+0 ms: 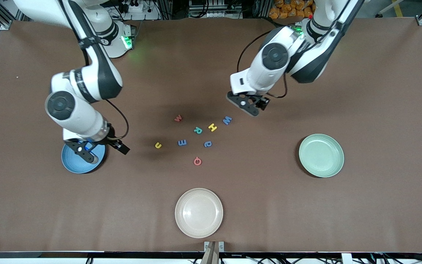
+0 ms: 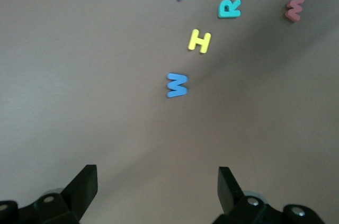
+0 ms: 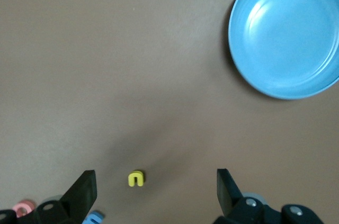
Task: Sort upper and lower case letters into plates
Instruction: 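Grasp the yellow u with the right gripper while the left gripper grasps the blue W, then drop the u in the blue plate while the left gripper drops W on green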
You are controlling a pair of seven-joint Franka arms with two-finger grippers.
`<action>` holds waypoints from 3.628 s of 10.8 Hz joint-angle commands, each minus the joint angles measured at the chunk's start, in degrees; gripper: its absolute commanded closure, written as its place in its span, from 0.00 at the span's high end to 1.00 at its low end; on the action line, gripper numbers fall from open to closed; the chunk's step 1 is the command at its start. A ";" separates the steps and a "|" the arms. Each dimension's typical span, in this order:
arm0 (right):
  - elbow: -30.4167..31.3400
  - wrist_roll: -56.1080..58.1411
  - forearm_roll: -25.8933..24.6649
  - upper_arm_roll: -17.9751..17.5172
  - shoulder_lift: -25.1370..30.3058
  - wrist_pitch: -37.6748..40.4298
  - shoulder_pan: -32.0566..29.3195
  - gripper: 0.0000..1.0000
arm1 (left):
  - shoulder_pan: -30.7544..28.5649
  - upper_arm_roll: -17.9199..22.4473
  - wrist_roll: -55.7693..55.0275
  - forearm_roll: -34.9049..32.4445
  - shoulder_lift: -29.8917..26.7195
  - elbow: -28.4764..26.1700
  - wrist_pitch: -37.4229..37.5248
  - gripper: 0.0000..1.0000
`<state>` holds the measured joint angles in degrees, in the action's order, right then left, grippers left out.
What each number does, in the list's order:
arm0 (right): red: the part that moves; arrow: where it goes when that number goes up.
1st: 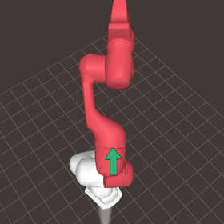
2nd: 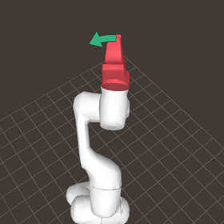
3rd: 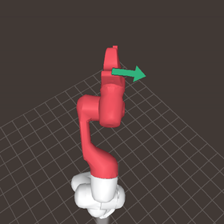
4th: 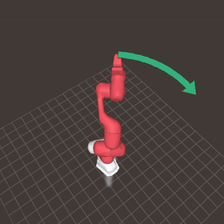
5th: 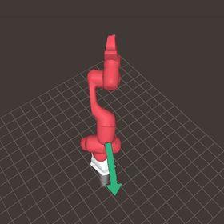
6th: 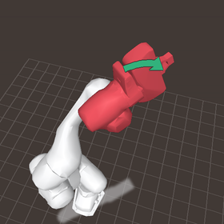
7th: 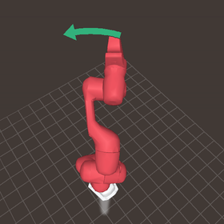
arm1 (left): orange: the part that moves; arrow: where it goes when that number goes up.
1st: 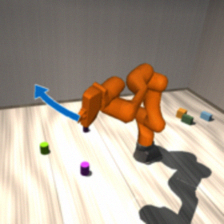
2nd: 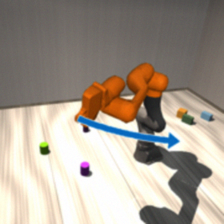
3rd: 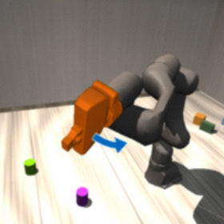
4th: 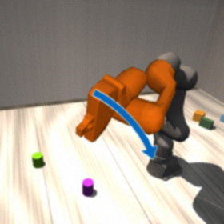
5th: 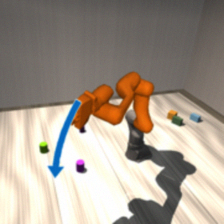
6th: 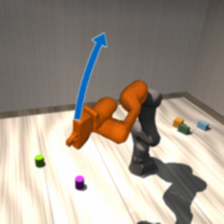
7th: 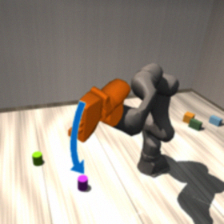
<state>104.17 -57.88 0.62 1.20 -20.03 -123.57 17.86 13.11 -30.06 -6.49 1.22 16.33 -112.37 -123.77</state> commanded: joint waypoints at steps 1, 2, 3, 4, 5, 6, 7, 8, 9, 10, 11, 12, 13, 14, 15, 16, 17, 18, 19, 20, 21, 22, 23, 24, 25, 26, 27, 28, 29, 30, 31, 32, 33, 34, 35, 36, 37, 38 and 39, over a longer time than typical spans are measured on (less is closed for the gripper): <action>-0.72 -10.81 1.31 0.12 -3.78 -3.68 3.40 1.00 | 6.55 3.58 -7.72 -6.12 6.59 3.37 -2.00 1.00; -0.72 -13.37 1.40 0.03 -5.71 -5.26 3.76 1.00 | 8.49 5.17 -7.75 -6.23 8.44 3.82 -2.17 1.00; -0.72 -15.66 1.40 0.03 -7.73 -6.76 5.07 1.00 | 11.03 6.75 -8.35 -6.23 10.29 4.87 -2.70 1.00; -0.55 -18.82 1.40 0.12 -9.58 -8.77 6.13 1.00 | 13.75 9.20 -8.36 -6.23 12.22 5.58 -4.09 1.00; -0.55 -20.85 1.32 0.12 -10.99 -10.10 6.92 1.00 | 15.43 10.79 -8.53 -6.31 13.54 5.41 -7.24 1.00; -0.46 -21.39 1.32 0.12 -11.61 -11.15 7.54 1.00 | 15.45 11.07 -8.62 -6.75 14.95 5.32 -9.27 1.00; -0.46 -22.27 1.32 0.12 -11.96 -12.30 7.89 1.00 | 15.54 11.07 -9.15 -8.67 16.44 5.23 -10.60 1.00; -0.37 -22.54 1.14 0.21 -13.10 -13.00 8.77 1.00 | 15.71 10.98 -12.55 -12.34 18.63 5.41 -12.26 1.00; 0.06 -22.72 1.05 0.21 -14.07 -13.79 9.56 1.00 | 16.50 10.98 -17.36 -16.29 20.39 5.41 -14.20 1.00; 1.46 -23.85 0.88 0.21 -14.08 -15.46 9.91 1.00 | 17.12 10.90 -20.11 -18.60 21.80 5.67 -14.74 1.00; 2.61 -24.21 0.70 0.21 -14.08 -16.26 10.70 1.00 | 17.73 10.89 -20.66 -19.05 22.34 5.67 -14.74 1.00; 3.92 -24.21 0.44 0.30 -13.90 -16.44 11.23 1.00 | 17.48 10.89 -20.40 -19.23 22.26 5.67 -14.74 1.00; 4.98 -24.21 0.26 0.38 -13.55 -16.79 11.32 1.00 | 17.56 10.89 -20.31 -19.41 22.43 6.11 -14.74 1.00; 5.51 -24.21 -0.44 0.39 -13.46 -16.96 11.24 1.00 | 17.82 10.89 -20.40 -19.93 23.48 7.68 -14.74 1.00; 5.78 -24.21 -2.18 0.47 -13.37 -16.97 11.24 1.00 | 17.91 10.89 -20.49 -20.02 24.18 8.74 -14.74 1.00; 6.74 -24.21 -3.77 0.47 -13.20 -17.66 11.15 1.00 | 18.00 10.89 -20.05 -20.03 24.45 9.18 -14.74 0.96; 7.53 -23.86 -5.61 0.56 -13.11 -18.45 11.15 1.00 | 17.91 10.89 -19.88 -20.03 24.37 9.19 -14.74 0.91; 8.06 -23.69 -7.63 0.56 -13.02 -19.85 10.63 1.00 | 17.91 10.89 -19.96 -20.03 24.37 9.19 -14.74 0.84; 8.15 -23.34 -7.82 0.56 -12.93 -20.91 10.45 1.00 | 17.91 10.89 -19.96 -20.20 24.45 9.10 -14.74 0.81; 8.15 -23.16 -7.83 0.56 -12.76 -21.27 10.18 1.00 | 17.91 10.89 -20.05 -20.55 24.45 9.01 -14.74 0.72; 8.24 -23.07 -7.83 0.47 -12.32 -21.36 10.18 1.00 | 17.91 10.89 -20.14 -20.81 24.45 9.01 -14.66 0.59; 8.24 -23.07 -7.83 0.47 -12.14 -21.36 10.18 1.00 | 17.91 10.98 -20.23 -21.08 24.45 9.01 -14.65 0.45; 8.24 -23.07 -7.83 0.47 -12.14 -21.62 10.18 1.00 | 17.65 10.98 -20.23 -22.12 24.28 9.01 -14.65 0.28; 8.33 -23.07 -7.83 0.47 -11.97 -21.71 10.18 1.00 | 17.21 10.98 -20.14 -22.74 24.02 8.93 -14.57 0.10; 8.42 -23.07 -7.83 0.47 -11.88 -21.71 10.18 1.00 | 17.04 10.98 -20.66 -22.66 23.75 8.92 -14.22 0.00; 8.59 -23.07 -7.83 0.47 -11.88 -21.71 10.18 1.00 | 16.42 11.07 -21.62 -22.75 22.71 8.92 -13.69 0.00; 8.68 -23.07 -7.83 0.47 -11.97 -21.71 10.27 1.00 | 14.16 10.98 -22.94 -22.84 20.70 8.49 -12.90 0.00; 8.77 -23.07 -7.83 0.47 -11.97 -21.71 10.27 1.00 | 11.52 10.98 -22.86 -22.84 17.98 8.22 -11.16 0.00; 9.03 -23.07 -7.83 0.47 -11.97 -21.80 10.27 1.00 | 8.63 10.90 -22.17 -22.84 15.17 8.48 -8.70 0.00; 9.21 -23.07 -7.83 0.47 -11.97 -22.06 10.36 1.00 | 4.86 10.72 -21.38 -22.49 12.96 8.57 -7.90 0.00; 9.47 -23.07 -7.83 0.47 -11.97 -22.50 10.36 1.00 | 1.60 10.37 -21.11 -22.31 11.90 8.57 -7.89 0.00; 9.65 -23.16 -7.83 0.47 -11.97 -22.94 10.36 1.00 | -2.26 9.24 -20.93 -22.31 11.71 8.83 -7.89 0.00; 9.65 -23.16 -7.83 0.47 -11.97 -22.94 10.36 1.00 | -5.35 8.70 -20.49 -22.31 11.54 8.92 -7.89 0.00; 9.65 -23.24 -7.83 0.47 -11.97 -23.03 10.44 0.80 | -7.03 8.78 -17.79 -22.22 11.53 8.92 -7.89 0.00; 9.65 -24.03 -7.83 0.47 -12.05 -23.81 10.53 0.28 | -8.96 8.96 -15.07 -22.31 11.71 9.01 -7.89 0.00; 10.43 -24.21 -7.83 0.47 -12.05 -25.39 10.62 0.02 | -10.20 9.57 -12.00 -22.22 11.97 9.10 -7.89 0.00; 11.31 -24.21 -7.83 0.47 -12.05 -27.23 10.62 0.00 | -12.13 10.10 -8.75 -22.57 12.24 9.01 -7.89 0.00; 11.75 -24.21 -7.83 0.47 -12.05 -28.12 10.62 0.00 | -13.89 10.28 -4.97 -22.57 12.67 8.93 -7.89 0.00; 12.02 -24.21 -7.83 0.47 -11.97 -28.22 10.62 0.00 | -14.86 10.71 -2.06 -22.57 12.76 8.58 -7.89 0.00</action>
<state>113.75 -80.73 -5.96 1.87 -32.77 -149.82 28.53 0.01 -19.19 -12.03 -19.80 29.06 -103.14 -131.68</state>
